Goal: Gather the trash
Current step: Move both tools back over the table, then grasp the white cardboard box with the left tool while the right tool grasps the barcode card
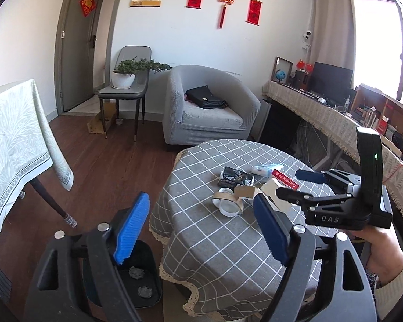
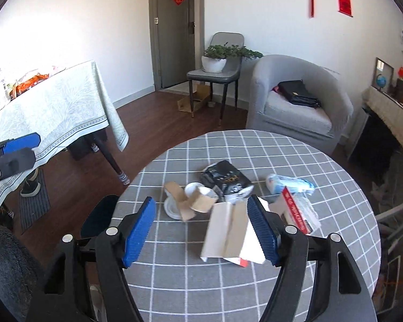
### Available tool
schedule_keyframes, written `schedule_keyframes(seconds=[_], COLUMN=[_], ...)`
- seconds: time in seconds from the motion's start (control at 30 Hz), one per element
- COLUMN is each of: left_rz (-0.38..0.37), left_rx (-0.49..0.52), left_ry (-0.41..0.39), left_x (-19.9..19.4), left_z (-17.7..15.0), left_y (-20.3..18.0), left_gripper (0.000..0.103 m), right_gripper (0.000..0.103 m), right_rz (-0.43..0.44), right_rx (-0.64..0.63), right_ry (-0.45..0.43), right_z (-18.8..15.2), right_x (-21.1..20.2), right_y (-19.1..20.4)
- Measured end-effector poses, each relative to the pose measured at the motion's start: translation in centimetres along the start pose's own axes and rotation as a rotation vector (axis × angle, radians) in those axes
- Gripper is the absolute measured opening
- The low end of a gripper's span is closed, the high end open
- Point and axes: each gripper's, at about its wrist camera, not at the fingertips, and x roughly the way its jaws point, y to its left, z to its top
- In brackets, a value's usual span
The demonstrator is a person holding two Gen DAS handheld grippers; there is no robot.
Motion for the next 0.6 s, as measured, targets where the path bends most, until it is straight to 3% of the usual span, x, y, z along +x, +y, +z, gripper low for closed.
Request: schedule_keyframes(seconds=[0.17,0.4,0.6], left_rz=[-0.042,-0.045,-0.067], left_rx=[0.055,0.141,0.134], left_ry=[0.041,0.106,0.155], left_x=[3.2,7.3,10.9], left_z=[-0.8,-2.1,-3.2], left_y=[-3.6,-7.9,-10.1], left_gripper=[0.087,0.087,0.087], right_gripper=[0.078,0.08,0.081], right_rz=[-0.048,-0.083,-0.107], right_rx=[0.089,0.177,0.217], right_ry=[-0.033,-0.035,-0.028], right_z=[0.1,-1.0,-2.1], right_x=[-0.9,-1.1,-1.4], right_y=[-4.0,-8.3,-11.0])
